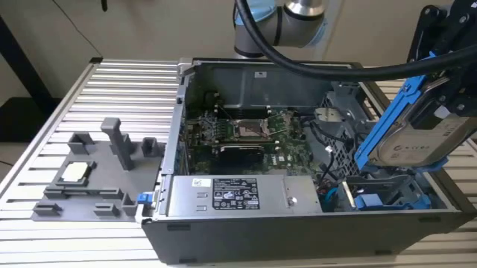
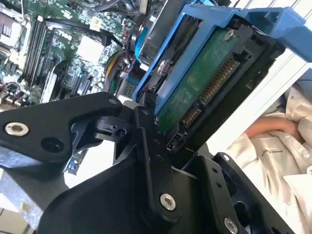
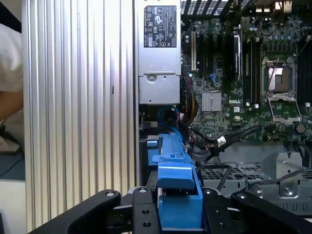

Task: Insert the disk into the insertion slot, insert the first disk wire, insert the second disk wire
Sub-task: 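Insert the disk into the insertion slot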

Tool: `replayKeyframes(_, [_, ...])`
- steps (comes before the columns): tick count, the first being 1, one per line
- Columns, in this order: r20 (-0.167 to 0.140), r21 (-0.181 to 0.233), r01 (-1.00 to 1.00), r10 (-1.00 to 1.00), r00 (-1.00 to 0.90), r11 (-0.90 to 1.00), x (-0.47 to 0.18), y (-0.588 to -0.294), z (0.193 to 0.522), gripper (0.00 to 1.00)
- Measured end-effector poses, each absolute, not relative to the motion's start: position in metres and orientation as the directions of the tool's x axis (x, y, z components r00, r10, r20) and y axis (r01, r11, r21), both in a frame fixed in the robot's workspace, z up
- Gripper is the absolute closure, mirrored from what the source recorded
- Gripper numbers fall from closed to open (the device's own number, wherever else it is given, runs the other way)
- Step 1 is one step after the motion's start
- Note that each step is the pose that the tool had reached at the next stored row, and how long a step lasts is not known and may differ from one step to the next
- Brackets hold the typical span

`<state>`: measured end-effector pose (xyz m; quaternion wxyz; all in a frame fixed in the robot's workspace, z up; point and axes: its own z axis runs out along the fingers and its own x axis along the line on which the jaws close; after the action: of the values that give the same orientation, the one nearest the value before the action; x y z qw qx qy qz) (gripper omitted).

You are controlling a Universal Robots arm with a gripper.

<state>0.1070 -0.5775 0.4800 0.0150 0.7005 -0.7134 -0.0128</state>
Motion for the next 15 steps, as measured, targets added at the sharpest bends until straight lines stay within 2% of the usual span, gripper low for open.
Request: replayKeyframes(15, [0.000, 0.039, -0.999, -1.000, -0.018, 0.018, 0.111, -0.578, 0.464, 0.67])
